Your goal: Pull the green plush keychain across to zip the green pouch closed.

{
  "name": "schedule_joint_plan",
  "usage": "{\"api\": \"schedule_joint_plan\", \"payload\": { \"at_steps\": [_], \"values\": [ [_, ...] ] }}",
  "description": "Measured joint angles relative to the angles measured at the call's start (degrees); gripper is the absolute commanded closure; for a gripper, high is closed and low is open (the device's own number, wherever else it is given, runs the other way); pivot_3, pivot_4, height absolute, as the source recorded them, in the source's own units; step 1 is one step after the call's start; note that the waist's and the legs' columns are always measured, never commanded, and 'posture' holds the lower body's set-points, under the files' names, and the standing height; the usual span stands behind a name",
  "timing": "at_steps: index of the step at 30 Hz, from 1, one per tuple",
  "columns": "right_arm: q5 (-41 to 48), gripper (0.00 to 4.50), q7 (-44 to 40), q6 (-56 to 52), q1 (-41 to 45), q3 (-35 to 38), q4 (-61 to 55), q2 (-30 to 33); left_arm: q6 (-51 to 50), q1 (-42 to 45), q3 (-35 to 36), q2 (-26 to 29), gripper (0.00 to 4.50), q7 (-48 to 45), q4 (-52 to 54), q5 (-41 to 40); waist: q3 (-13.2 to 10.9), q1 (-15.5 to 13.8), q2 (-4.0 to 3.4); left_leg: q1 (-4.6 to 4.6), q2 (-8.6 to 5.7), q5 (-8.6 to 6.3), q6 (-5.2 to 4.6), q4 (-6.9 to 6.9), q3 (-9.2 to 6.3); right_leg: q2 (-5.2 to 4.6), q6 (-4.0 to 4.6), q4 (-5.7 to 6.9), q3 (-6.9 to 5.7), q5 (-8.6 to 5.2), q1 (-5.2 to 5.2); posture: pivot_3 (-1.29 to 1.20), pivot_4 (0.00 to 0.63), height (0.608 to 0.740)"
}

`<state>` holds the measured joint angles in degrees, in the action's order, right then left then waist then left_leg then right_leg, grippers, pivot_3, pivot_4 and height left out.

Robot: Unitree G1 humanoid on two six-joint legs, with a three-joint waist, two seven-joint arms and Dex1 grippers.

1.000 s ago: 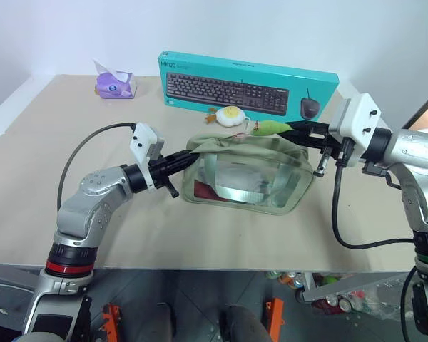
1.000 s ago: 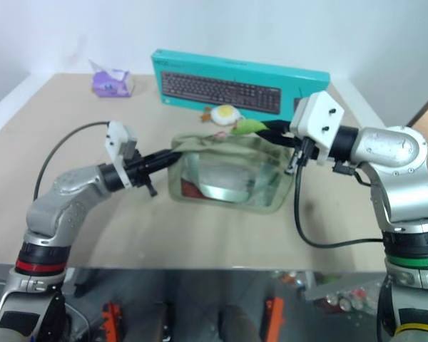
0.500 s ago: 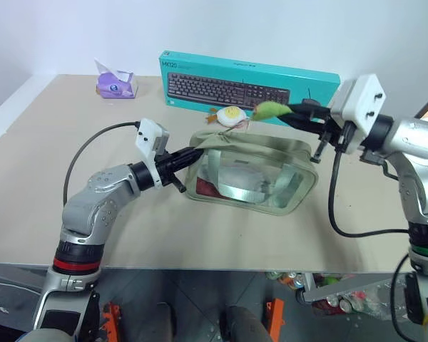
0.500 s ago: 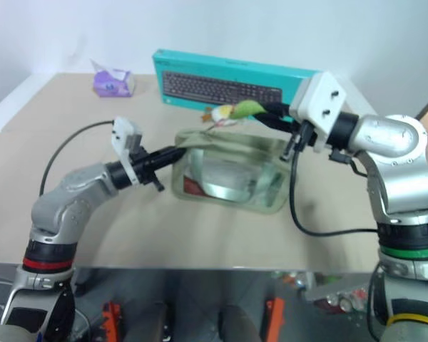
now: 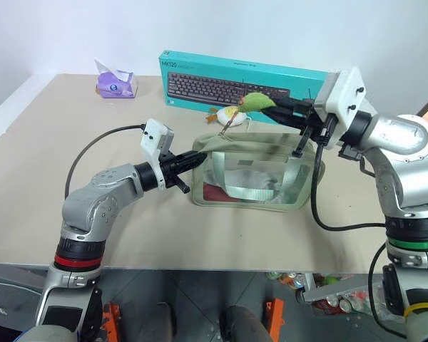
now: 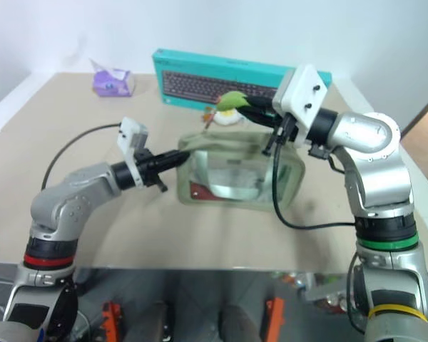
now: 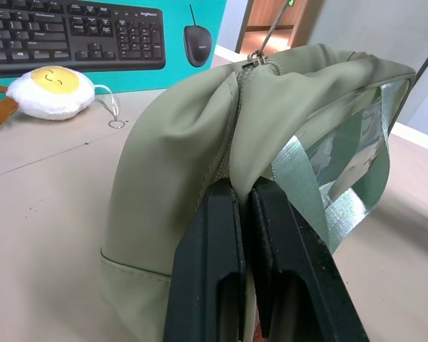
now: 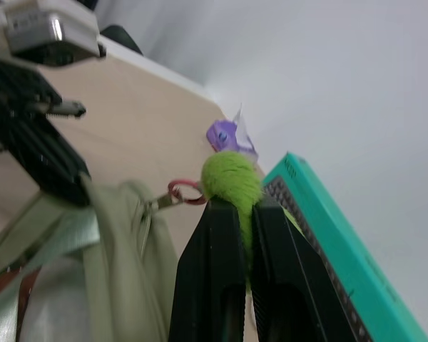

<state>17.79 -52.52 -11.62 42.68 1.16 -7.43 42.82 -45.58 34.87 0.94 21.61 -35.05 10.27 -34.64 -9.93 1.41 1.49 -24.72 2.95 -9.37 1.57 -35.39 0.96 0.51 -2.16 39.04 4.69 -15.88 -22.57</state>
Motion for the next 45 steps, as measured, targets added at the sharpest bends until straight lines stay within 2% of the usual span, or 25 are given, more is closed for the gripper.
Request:
{"api": "schedule_joint_plan", "payload": {
  "at_steps": [17, 30, 37, 41, 45],
  "values": [
    [0.32, 4.47, -1.39, 2.88, -3.81, 3.01, 2.63, 4.95, -0.27, 0.51, -0.42, 1.79, 4.50, -0.47, 0.92, -0.71, 0.00, 0.04, 0.00, 0.00, 0.00, 0.00, 0.00, 0.00, 0.02, 0.01, 0.00, 0.00, 0.02, 0.00, -0.02, 0.00, 0.150, 0.740],
    [0.99, 4.47, -0.80, 1.98, -3.93, 3.04, 1.14, 4.62, 1.47, 1.07, -1.14, 1.91, 4.50, -1.65, -0.20, 0.01, -0.01, 0.03, 0.01, -0.01, 0.00, 0.00, 0.00, 0.00, 0.03, 0.00, 0.00, 0.00, 0.03, 0.00, -0.02, 0.00, 0.150, 0.740],
    [1.06, 4.50, -0.60, 1.49, -3.91, 3.05, 0.79, 4.35, 3.45, 0.61, -1.17, 5.65, 1.99, -7.66, -0.17, 0.42, -0.01, 0.04, 0.00, -0.02, 0.00, 0.00, 0.00, 0.01, 0.03, 0.01, 0.00, 0.00, 0.03, -0.01, -0.06, 0.00, 0.150, 0.740],
    [1.05, 4.50, -0.62, 1.49, -3.89, 3.05, 0.80, 4.35, 7.90, 0.24, -1.10, 8.14, 0.72, -11.82, -0.17, 1.22, -0.01, 0.04, 0.00, -0.04, 0.00, 0.00, 0.00, 0.02, 0.06, 0.00, 0.01, 0.00, 0.04, 0.00, -0.09, 0.00, 0.150, 0.740],
    [1.04, 4.50, -0.64, 1.49, -3.88, 3.05, 0.80, 4.35, 16.43, -0.04, -1.53, 9.47, 0.72, -16.68, -0.76, 4.98, -0.01, 0.01, 0.00, -0.04, 0.00, 0.00, 0.00, 0.02, 0.08, -0.01, 0.01, 0.00, 0.05, 0.00, -0.10, 0.00, 0.150, 0.740]
  ]
}}
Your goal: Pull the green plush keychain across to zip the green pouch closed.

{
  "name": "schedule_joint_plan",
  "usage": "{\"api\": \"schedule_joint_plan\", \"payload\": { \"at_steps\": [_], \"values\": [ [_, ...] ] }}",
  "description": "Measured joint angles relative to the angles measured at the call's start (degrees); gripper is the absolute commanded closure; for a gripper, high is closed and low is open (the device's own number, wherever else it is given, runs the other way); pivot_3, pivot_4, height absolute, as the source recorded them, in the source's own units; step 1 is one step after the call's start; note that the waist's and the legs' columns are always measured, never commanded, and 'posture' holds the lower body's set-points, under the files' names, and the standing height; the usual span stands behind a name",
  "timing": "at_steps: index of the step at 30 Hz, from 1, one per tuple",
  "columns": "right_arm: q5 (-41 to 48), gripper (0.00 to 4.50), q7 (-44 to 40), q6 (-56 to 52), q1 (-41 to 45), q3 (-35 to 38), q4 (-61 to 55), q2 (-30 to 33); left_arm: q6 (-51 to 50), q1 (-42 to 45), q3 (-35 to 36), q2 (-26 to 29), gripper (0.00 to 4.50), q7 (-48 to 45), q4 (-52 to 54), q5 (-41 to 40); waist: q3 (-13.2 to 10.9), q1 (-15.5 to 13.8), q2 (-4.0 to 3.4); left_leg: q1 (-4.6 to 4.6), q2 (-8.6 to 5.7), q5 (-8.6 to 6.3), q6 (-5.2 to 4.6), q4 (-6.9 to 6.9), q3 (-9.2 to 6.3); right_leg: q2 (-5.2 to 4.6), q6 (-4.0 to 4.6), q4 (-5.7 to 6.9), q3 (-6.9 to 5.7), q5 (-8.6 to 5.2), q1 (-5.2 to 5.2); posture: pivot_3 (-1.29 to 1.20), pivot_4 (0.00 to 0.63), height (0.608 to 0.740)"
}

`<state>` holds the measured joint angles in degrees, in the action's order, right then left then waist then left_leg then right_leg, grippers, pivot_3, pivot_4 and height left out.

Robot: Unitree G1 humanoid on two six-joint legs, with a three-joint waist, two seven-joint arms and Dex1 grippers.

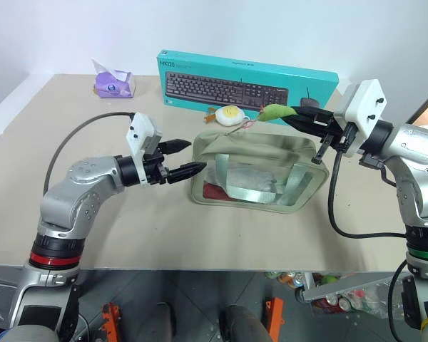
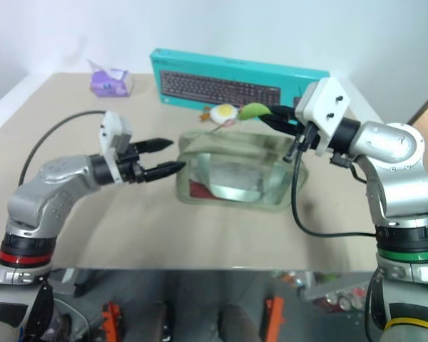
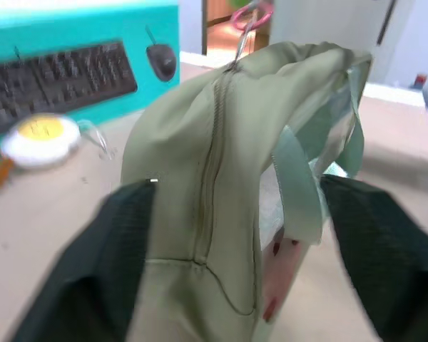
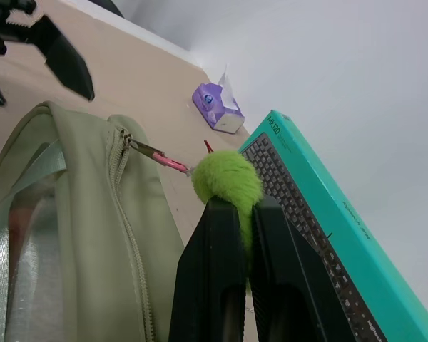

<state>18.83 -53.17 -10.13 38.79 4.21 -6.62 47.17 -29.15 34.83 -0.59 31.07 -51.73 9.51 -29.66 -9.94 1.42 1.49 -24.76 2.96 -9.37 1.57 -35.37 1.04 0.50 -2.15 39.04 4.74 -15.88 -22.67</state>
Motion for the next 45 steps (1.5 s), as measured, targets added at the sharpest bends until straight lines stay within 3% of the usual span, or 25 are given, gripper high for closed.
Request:
{"api": "schedule_joint_plan", "payload": {
  "at_steps": [14, 22, 24, 26, 45],
  "values": [
    [-0.03, 4.50, -0.01, -0.01, 0.00, 0.00, -0.48, -0.06, 10.45, 6.78, -4.30, -5.34, 0.72, -5.09, -10.71, 5.62, 0.00, -0.06, -0.01, -0.26, 0.00, 0.00, -0.01, -0.01, -0.03, 0.05, 0.03, 0.01, -0.01, 0.02, -0.27, 0.00, 0.150, 0.740],
    [-0.05, 4.50, 0.11, -0.10, -0.12, 0.00, -1.16, -0.06, 11.19, 8.10, -4.21, -7.97, 3.10, -4.69, -14.17, 6.69, 0.00, -0.05, 0.00, -0.31, -0.01, -0.01, -0.02, -0.02, -0.04, 0.05, 0.03, 0.01, -0.02, 0.02, -0.30, 0.00, 0.150, 0.740],
    [-0.05, 4.50, 0.16, -0.20, -0.26, 0.00, -1.18, -0.06, 11.19, 8.12, -4.09, -8.13, 3.94, -4.67, -14.25, 6.68, 0.00, -0.05, 0.00, -0.31, 0.00, 0.00, -0.02, -0.03, -0.04, 0.05, 0.03, 0.01, -0.02, 0.02, -0.30, 0.00, 0.150, 0.740],
    [-0.05, 4.50, 0.23, -0.30, -0.57, 0.00, -1.22, -0.06, 11.19, 8.16, -4.09, -8.16, 4.40, -4.66, -14.31, 6.73, 0.00, -0.05, 0.00, -0.31, 0.00, 0.00, -0.02, -0.03, -0.05, 0.05, 0.04, 0.02, -0.02, 0.03, -0.30, 0.00, 0.150, 0.740],
    [-0.15, 4.50, -0.49, 0.80, -0.76, 0.09, -0.24, 0.63, 8.49, 6.77, -3.94, -7.43, 4.40, -0.86, -10.99, 6.91, 0.00, -0.05, -0.01, -0.31, 0.01, 0.00, -0.01, -0.03, -0.07, 0.06, 0.06, 0.02, -0.03, 0.04, -0.30, 0.00, 0.150, 0.740]
  ]
}}
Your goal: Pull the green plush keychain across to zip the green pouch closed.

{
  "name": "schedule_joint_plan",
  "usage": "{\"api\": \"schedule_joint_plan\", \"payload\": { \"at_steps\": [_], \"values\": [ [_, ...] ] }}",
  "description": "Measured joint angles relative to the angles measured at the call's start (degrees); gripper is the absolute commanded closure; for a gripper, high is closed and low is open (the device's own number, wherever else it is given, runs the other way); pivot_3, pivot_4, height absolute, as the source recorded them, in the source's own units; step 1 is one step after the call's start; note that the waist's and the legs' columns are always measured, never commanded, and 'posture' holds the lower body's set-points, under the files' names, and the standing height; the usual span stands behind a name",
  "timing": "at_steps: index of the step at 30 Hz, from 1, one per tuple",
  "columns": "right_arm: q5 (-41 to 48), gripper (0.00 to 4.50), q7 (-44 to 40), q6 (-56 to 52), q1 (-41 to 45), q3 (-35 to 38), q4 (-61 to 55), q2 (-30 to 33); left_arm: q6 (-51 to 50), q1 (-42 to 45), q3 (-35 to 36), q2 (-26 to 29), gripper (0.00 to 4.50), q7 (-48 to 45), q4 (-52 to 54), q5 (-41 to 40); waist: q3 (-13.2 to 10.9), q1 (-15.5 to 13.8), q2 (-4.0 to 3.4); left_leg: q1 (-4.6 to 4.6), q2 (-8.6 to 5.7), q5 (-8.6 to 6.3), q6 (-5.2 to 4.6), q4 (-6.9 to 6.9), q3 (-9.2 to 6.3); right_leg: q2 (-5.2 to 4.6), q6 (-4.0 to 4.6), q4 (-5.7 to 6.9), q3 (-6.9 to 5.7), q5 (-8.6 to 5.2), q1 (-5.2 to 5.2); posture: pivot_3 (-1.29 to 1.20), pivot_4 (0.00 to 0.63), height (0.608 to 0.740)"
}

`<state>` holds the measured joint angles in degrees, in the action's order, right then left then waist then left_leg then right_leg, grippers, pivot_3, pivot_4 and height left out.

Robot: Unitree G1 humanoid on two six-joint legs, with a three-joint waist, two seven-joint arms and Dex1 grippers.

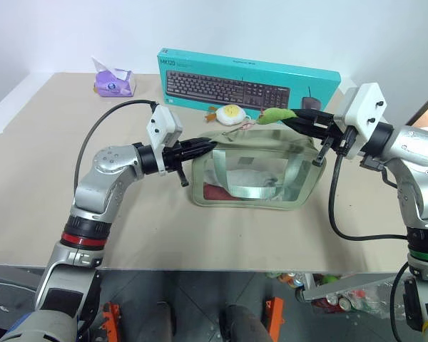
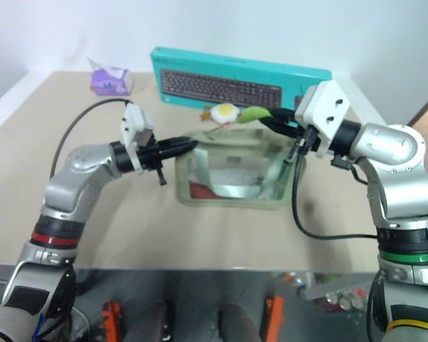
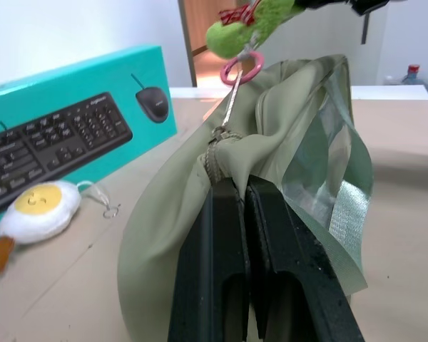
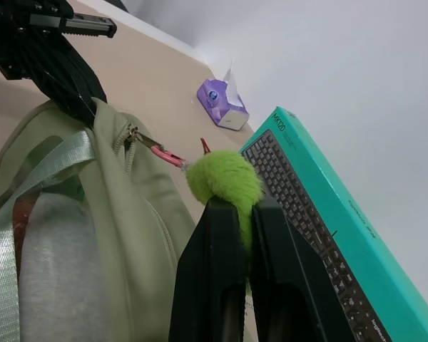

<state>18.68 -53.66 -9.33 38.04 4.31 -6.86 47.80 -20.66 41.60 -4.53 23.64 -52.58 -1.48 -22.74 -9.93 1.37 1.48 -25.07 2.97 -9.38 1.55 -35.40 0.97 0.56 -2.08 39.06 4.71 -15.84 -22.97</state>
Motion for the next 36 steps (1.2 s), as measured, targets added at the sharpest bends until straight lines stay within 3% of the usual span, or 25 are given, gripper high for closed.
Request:
{"api": "schedule_joint_plan", "payload": {
  "at_steps": [36],
  "values": [
    [-1.59, 4.50, -1.05, 5.67, 0.19, 0.00, 6.15, 3.78, -6.79, -0.24, 0.54, 1.73, 4.40, 3.42, 2.73, -1.49, 0.01, -0.05, -0.01, 0.00, -0.02, 0.01, 0.01, -0.05, 0.00, -0.02, 0.05, 0.01, 0.00, 0.04, 0.03, 0.00, 0.150, 0.740]
  ]
}}
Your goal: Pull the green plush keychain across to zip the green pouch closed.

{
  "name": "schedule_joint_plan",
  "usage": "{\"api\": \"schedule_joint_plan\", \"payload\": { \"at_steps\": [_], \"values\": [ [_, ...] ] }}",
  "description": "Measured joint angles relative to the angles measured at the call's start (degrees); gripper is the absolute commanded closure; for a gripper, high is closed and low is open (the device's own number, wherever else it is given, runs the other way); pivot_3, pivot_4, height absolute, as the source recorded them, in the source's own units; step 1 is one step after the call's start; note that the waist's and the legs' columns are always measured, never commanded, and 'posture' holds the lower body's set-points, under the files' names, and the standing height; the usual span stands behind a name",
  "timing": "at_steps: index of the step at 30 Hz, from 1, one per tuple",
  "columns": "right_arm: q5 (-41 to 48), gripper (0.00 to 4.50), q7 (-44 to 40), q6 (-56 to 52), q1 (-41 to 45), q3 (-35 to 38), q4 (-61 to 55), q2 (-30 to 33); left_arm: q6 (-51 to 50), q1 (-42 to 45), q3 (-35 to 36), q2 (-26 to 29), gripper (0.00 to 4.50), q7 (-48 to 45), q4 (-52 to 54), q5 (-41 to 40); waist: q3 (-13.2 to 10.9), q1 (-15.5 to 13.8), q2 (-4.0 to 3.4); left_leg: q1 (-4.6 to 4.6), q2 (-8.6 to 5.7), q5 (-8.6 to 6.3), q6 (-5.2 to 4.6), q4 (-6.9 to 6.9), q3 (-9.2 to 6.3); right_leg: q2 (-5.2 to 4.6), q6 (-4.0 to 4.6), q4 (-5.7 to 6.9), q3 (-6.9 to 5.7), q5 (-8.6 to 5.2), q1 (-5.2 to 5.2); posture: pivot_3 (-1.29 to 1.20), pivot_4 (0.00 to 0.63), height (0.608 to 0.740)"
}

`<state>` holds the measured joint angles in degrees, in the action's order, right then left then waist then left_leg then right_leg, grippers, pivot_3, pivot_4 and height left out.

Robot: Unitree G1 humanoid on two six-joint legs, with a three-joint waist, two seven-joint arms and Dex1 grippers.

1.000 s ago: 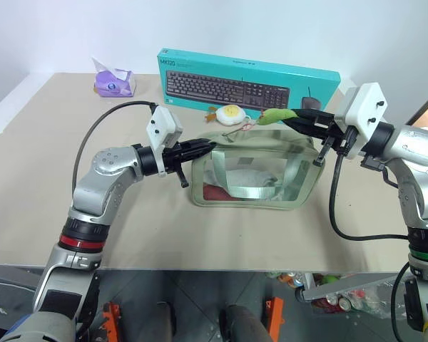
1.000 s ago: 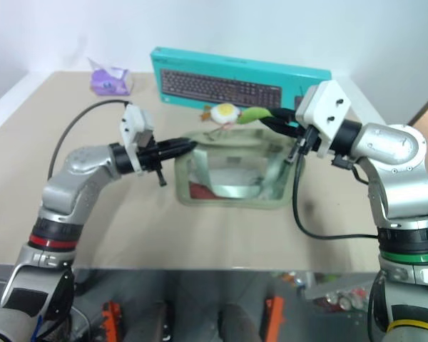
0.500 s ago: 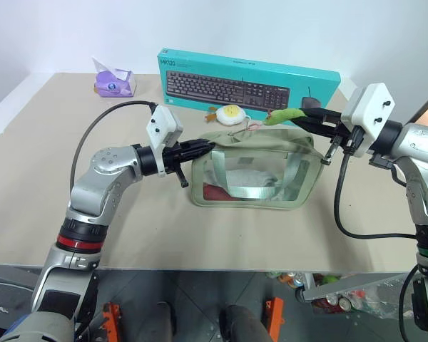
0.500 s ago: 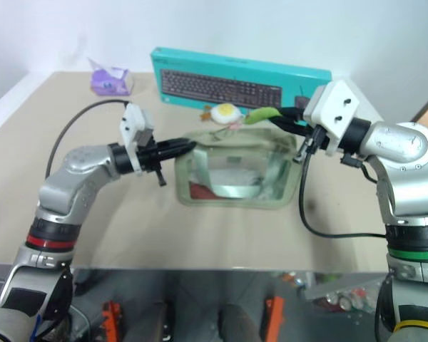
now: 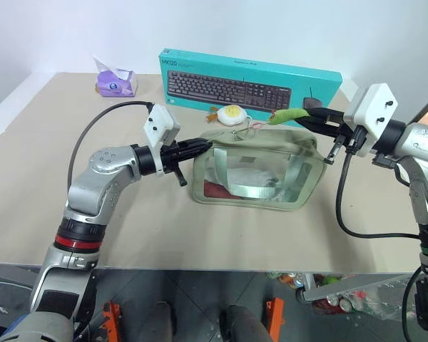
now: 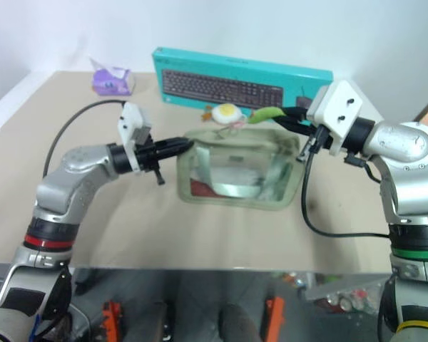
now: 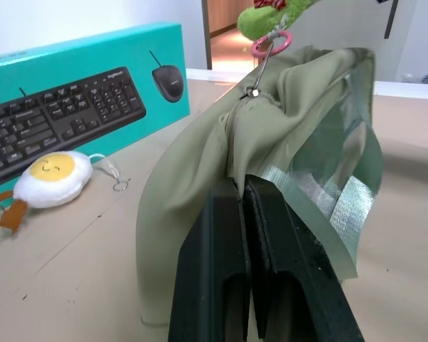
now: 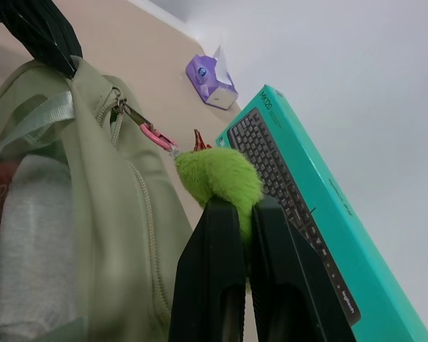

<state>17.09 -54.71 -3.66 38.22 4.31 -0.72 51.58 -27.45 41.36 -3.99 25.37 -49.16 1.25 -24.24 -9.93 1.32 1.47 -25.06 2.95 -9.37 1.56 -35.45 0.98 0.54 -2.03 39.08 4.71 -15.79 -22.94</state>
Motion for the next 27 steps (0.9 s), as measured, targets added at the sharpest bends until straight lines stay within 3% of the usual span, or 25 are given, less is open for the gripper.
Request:
{"api": "schedule_joint_plan", "payload": {
  "at_steps": [19, 27],
  "values": [
    [0.20, 4.50, 0.21, -0.14, -1.08, 0.76, -0.92, 0.46, 0.10, 0.00, 0.15, 0.48, 4.40, 1.58, -1.28, -0.39, 0.00, -0.08, -0.01, 0.00, 0.00, 0.00, 0.00, -0.02, -0.03, 0.00, 0.01, 0.00, -0.02, 0.01, 0.02, 0.00, 0.150, 0.740],
    [-0.07, 4.50, 0.14, 0.27, -1.74, 5.25, 1.07, 2.78, 0.04, -0.52, 0.51, 1.10, 4.40, 1.69, -1.31, 0.43, 0.02, -0.08, -0.03, 0.03, 0.01, 0.00, 0.00, -0.02, -0.02, 0.02, 0.03, 0.01, -0.01, 0.03, 0.02, 0.00, 0.150, 0.740]
  ]
}}
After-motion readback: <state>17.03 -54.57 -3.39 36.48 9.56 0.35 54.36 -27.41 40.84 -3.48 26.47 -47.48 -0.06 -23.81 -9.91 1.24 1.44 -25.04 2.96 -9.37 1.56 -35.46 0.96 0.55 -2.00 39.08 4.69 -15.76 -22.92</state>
